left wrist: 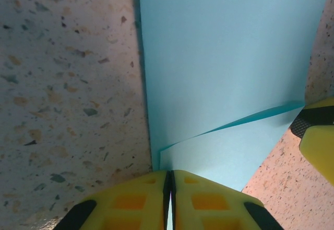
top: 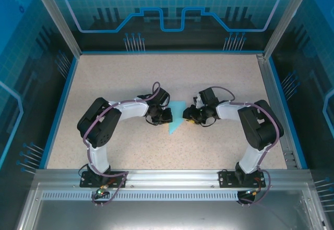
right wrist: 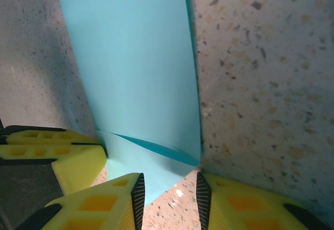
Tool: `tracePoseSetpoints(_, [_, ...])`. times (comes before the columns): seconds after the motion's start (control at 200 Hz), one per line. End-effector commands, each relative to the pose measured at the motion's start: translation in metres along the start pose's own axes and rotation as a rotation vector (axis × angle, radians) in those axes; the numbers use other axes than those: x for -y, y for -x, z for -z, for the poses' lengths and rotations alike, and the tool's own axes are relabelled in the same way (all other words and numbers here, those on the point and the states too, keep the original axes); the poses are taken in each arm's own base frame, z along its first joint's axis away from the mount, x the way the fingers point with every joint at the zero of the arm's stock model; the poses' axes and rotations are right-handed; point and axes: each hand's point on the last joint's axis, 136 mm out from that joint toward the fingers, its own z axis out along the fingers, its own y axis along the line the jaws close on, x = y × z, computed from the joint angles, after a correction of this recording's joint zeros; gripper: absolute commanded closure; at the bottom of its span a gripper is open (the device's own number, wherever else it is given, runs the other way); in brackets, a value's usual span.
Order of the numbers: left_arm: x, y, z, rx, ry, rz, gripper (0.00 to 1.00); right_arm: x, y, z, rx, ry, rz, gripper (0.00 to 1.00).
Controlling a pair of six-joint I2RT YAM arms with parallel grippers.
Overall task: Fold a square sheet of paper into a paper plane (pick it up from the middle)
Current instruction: Fourth fold the wing at the center of the table.
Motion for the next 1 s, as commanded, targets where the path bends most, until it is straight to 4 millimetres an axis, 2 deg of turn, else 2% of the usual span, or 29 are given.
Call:
tracePoseSetpoints(0.0, [-0.018, -0.007, -0.011, -0.021, 0.043, 0.018, 0.87, -0.005, 0.006, -0.005, -0.004, 0.041, -0.016, 0.67])
tracePoseSetpoints(0.295, [-0.023, -0.013, -0.013, -0.035, 0.054, 0.010, 0.87, -0.015, 0.012, -0.002, 0.011, 0.070, -0.014, 0.71])
tracePoseSetpoints(0.48, [-0.019, -0.010, -0.009, -0.022, 0.042, -0.001, 0.86, -0.018, 0.012, 0.001, 0.021, 0.075, 0.007, 0.70])
tracePoseSetpoints(0.605, [-0.015, -0.008, -0.004, -0.010, 0.027, -0.020, 0.85, -0.024, 0.011, 0.001, 0.006, 0.097, 0.036, 0.75])
tracePoseSetpoints(0.755, [0.000, -0.001, 0.014, 0.034, -0.007, -0.079, 0.78, -0.025, 0.010, 0.001, -0.004, 0.099, 0.051, 0.83])
tracePoseSetpoints(0.995, [0.020, 0.003, 0.049, 0.115, -0.060, -0.152, 0.66, -0.033, 0.008, 0.001, -0.003, 0.117, 0.046, 0.88])
